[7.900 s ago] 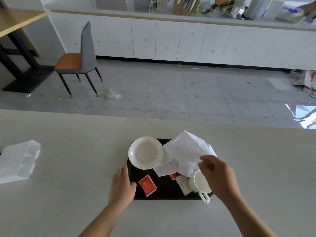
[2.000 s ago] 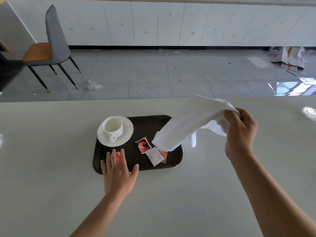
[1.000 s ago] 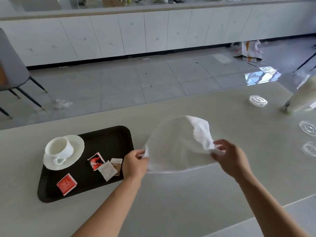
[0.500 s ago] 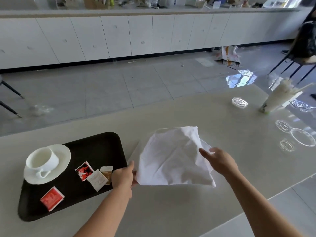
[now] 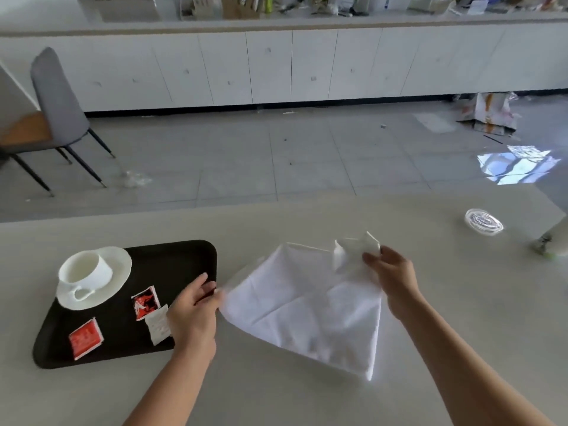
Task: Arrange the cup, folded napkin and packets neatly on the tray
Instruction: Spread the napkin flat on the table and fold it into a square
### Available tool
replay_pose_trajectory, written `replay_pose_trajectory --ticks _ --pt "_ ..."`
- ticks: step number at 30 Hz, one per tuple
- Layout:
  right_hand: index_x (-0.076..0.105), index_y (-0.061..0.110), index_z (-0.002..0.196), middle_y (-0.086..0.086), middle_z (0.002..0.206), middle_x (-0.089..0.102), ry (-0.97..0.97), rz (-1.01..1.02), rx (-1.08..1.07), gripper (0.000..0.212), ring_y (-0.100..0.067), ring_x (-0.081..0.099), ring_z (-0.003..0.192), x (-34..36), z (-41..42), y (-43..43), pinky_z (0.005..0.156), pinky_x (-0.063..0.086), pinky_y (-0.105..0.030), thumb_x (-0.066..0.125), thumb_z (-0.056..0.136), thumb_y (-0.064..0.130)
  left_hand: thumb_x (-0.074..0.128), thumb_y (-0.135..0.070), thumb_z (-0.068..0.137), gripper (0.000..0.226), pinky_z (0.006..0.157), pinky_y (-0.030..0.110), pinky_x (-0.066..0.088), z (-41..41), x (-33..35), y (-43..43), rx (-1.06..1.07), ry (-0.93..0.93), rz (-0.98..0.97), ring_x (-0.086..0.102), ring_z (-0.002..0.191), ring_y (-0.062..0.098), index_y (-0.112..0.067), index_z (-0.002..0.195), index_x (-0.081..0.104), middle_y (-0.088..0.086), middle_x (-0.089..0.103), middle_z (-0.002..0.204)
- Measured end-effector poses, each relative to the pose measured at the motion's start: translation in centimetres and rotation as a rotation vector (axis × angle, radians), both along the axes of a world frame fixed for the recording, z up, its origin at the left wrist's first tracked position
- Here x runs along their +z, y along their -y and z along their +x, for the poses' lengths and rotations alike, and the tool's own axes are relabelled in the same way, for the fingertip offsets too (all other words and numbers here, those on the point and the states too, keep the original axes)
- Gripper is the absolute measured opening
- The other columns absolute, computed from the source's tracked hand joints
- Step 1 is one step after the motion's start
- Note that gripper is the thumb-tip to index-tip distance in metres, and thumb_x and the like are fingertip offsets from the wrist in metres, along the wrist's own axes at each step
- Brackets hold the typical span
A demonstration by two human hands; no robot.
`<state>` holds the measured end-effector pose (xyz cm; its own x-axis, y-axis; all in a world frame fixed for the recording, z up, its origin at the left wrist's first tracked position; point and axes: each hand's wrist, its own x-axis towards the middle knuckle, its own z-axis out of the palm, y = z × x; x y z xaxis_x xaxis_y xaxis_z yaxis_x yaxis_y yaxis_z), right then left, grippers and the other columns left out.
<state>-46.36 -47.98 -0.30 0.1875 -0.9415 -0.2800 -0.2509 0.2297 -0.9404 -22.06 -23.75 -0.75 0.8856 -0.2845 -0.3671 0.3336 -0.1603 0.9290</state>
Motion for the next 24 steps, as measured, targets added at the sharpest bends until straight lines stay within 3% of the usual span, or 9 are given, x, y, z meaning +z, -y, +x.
replay_pose_trajectory --ticks 3,6,8,10,12,15,20,22,24 --pt "0.065 0.010 0.073 0.004 0.061 0.054 0.045 -0.142 0.011 0.015 -0.011 0.048 0.054 1.4 -1.3 1.7 0.050 0.042 -0.022 0.072 0.085 0.009 0.077 -0.006 0.072 0.046 0.064 0.009 0.052 -0.1 2.0 0.8 -0.043 0.221 -0.057 0.070 0.085 0.002 -0.033 0.109 0.070 -0.010 0.074 0.099" --pt "0.069 0.007 0.089 -0.007 0.076 0.063 -0.020 -0.149 0.046 0.007 -0.021 0.057 0.068 1.5 -0.9 3.8 0.065 0.050 -0.039 0.068 0.091 0.013 0.074 -0.009 0.078 0.046 0.069 0.015 0.054 0.2 2.5 3.8 -0.091 0.289 -0.024 0.068 0.093 0.003 -0.034 0.116 0.066 -0.009 0.070 0.107" --pt "0.070 0.009 0.100 -0.013 0.093 0.073 -0.061 -0.058 0.120 0.015 -0.032 0.068 0.082 0.7 -1.1 3.9 0.078 0.056 -0.047 0.064 0.096 0.022 0.070 -0.008 0.083 0.058 0.089 0.030 0.054 0.0 2.0 5.0 -0.101 0.092 -0.087 0.063 0.108 0.011 -0.024 0.136 0.052 0.000 0.062 0.124" --pt "0.071 0.014 0.098 -0.009 0.093 0.074 -0.138 -0.029 0.115 0.022 -0.031 0.070 0.086 -0.9 -2.4 2.8 0.075 0.054 -0.042 0.061 0.097 0.034 0.062 -0.006 0.086 0.072 0.104 0.043 0.045 -0.4 0.4 4.7 -0.071 -0.161 -0.148 0.062 0.114 0.022 -0.016 0.149 0.029 0.010 0.057 0.130" --pt "0.071 0.020 0.087 -0.001 0.080 0.069 -0.199 -0.045 0.043 0.029 -0.022 0.063 0.073 -2.6 -4.6 0.9 0.067 0.047 -0.036 0.058 0.097 0.044 0.057 -0.002 0.086 0.075 0.108 0.045 0.041 -1.3 -1.8 3.4 -0.091 -0.317 -0.099 0.064 0.109 0.026 -0.013 0.152 0.022 0.006 0.060 0.116" --pt "0.076 0.020 0.090 -0.005 0.084 0.075 -0.113 0.113 0.061 0.034 -0.021 0.068 0.075 -3.9 -7.1 -2.4 0.077 0.053 -0.039 0.059 0.096 0.048 0.062 0.001 0.084 0.076 0.099 0.038 0.045 -2.9 -3.6 2.1 -0.284 -0.331 0.046 0.062 0.108 0.022 -0.009 0.150 0.026 0.004 0.062 0.113" --pt "0.078 0.012 0.091 -0.013 0.089 0.078 -0.112 0.200 0.119 0.014 -0.027 0.076 0.081 -4.2 -8.5 -5.9 0.079 0.061 -0.044 0.073 0.081 0.003 0.071 -0.008 0.085 0.068 0.069 0.030 0.047 -3.4 -3.6 4.2 -0.367 -0.268 0.197 0.055 0.074 0.020 -0.005 0.144 0.037 0.012 0.060 0.098" --pt "0.078 0.005 0.087 -0.020 0.091 0.077 -0.107 0.243 0.124 0.017 -0.029 0.075 0.079 -3.8 -8.6 -6.1 0.074 0.061 -0.040 0.068 0.080 -0.007 0.070 -0.004 0.084 0.029 0.064 0.030 0.046 -3.3 -3.2 5.3 -0.376 -0.255 0.206 0.048 0.062 0.017 -0.008 0.113 0.064 0.010 0.061 0.082" --pt "0.075 -0.002 0.089 -0.023 0.092 0.076 -0.059 0.249 0.135 0.010 -0.031 0.074 0.078 -2.9 -8.3 -6.3 0.074 0.062 -0.043 0.068 0.084 -0.006 0.071 -0.006 0.084 0.011 0.066 0.028 0.047 -3.3 -3.0 5.6 -0.392 -0.173 0.215 0.056 0.069 0.016 -0.014 0.092 0.070 0.002 0.067 0.078"
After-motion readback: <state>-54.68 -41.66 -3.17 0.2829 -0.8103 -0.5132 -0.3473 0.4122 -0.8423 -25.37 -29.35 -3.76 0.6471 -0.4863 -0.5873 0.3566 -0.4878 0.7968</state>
